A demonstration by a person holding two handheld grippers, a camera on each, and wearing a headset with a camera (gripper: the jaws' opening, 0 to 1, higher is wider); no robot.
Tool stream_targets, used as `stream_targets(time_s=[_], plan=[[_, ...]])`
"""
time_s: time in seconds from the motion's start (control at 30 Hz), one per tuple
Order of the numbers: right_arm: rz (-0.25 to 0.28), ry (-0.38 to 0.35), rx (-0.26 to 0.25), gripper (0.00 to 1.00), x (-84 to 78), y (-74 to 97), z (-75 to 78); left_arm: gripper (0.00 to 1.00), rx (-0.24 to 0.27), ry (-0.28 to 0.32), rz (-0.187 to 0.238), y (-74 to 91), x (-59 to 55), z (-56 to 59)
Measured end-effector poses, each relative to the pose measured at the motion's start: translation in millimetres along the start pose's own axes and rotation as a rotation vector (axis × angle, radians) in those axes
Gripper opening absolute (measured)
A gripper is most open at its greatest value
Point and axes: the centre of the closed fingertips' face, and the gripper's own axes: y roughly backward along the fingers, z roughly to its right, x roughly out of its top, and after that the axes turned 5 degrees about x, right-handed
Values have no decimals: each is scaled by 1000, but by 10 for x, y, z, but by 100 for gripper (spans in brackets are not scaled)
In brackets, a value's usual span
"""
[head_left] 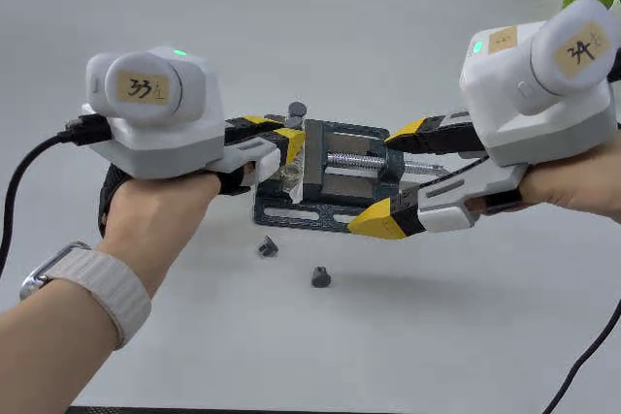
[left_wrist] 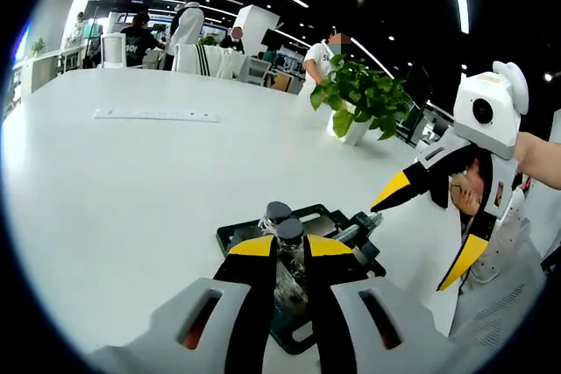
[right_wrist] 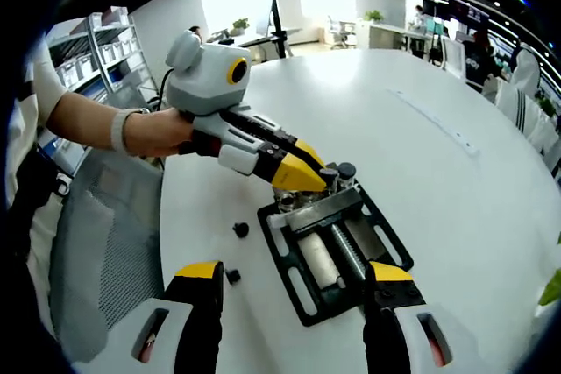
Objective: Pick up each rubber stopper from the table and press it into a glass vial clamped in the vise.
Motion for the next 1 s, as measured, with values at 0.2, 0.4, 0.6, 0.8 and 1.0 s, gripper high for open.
stream_targets(time_s=[0.2,0.4,0.6,0.8,1.0], plan=[[7,-20,-6,62,-50,10,-24,8,0,16,9,-13,23,-6],[8,-36,-10,61,-93,20,-37,7,6,13,16,-11,35,-19],[8,-38,-7,61,-101,13,-45,7,8,-2,21,-1,33,-4],[12,-37,-10,60,-82,21,-31,7,2,-60,45,45,85,6],[13,-34,-17,59,-49,36,-11,6,-7,-175,35,86,74,34]])
